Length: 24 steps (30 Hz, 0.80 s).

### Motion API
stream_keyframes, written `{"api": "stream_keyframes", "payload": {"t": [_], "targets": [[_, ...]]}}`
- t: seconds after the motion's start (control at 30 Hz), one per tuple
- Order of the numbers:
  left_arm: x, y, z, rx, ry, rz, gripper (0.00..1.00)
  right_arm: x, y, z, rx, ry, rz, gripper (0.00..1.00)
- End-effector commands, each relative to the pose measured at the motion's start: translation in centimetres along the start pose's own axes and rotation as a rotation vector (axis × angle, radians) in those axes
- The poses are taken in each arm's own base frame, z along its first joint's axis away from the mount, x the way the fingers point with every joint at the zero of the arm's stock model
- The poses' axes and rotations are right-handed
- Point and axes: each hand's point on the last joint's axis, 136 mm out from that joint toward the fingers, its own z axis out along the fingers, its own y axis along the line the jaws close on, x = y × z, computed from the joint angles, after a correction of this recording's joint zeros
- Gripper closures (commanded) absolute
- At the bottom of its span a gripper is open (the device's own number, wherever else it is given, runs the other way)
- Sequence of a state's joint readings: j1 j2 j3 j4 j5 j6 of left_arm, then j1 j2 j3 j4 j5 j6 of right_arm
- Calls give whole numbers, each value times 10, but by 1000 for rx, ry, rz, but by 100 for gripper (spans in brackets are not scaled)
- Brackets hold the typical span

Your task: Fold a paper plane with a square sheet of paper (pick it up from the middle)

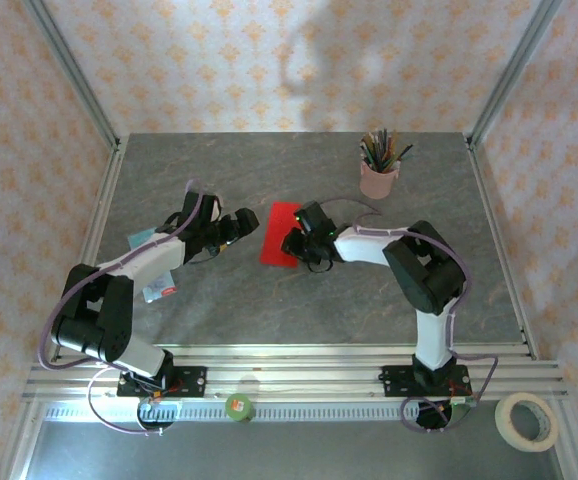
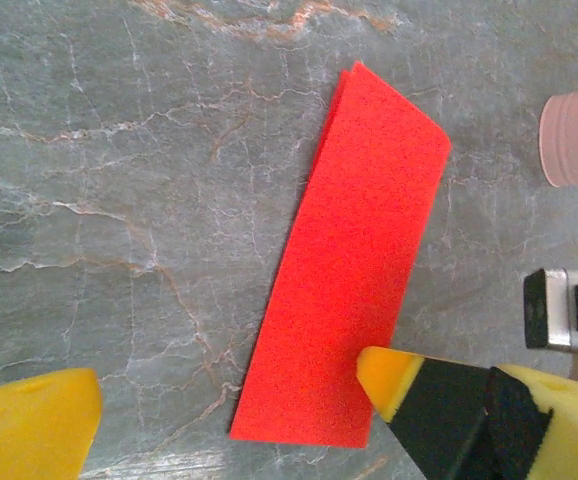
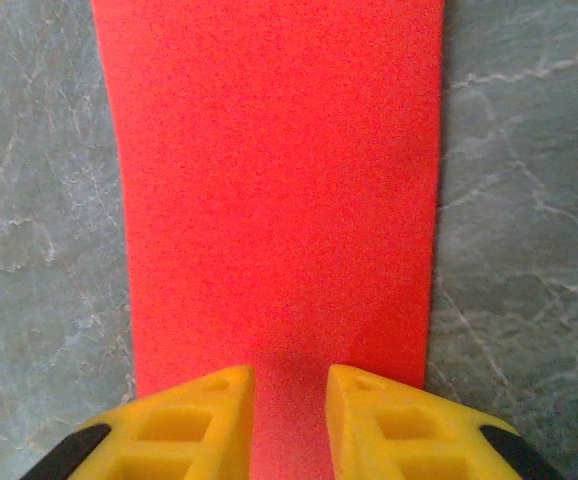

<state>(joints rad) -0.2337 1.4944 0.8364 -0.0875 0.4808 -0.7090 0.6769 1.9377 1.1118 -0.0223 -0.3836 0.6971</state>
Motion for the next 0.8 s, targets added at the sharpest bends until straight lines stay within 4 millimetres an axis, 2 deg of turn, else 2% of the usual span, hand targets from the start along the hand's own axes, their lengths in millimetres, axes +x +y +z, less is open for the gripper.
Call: {"api": "stream_keyframes", "payload": {"t": [0.0, 0.13, 0.17, 0.23, 0.3, 0.4, 0.47, 0.5, 0.6, 0.77], "targets": [[0, -3, 0, 25, 7, 30, 1, 37, -42, 9, 126, 163, -126, 74], [9, 0, 2, 29, 37, 22, 1, 61, -69, 1, 191, 269, -287, 74], [11, 1, 2, 31, 43, 18, 1, 64, -71, -2, 193, 286, -308, 74], [17, 3, 3, 41, 54, 7, 1, 65, -61, -10, 147, 298, -348, 74], [23, 5, 4, 39, 65, -14, 1, 55, -38, -17, 74, 256, -354, 73], [35, 5, 7, 46, 98, -43, 1, 26, 8, -31, -60, 118, -277, 70], [46, 2, 11, 49, 126, -39, 1, 5, 23, -40, -108, 16, -176, 68], [51, 0, 12, 47, 134, -28, 1, -4, 25, -43, -114, -33, -121, 67], [65, -4, 17, 29, 156, -12, 2, -19, 8, -38, -59, -96, 52, 68], [79, -8, 25, 43, 186, -41, 10, -21, 11, -23, -83, -63, 77, 71]]}}
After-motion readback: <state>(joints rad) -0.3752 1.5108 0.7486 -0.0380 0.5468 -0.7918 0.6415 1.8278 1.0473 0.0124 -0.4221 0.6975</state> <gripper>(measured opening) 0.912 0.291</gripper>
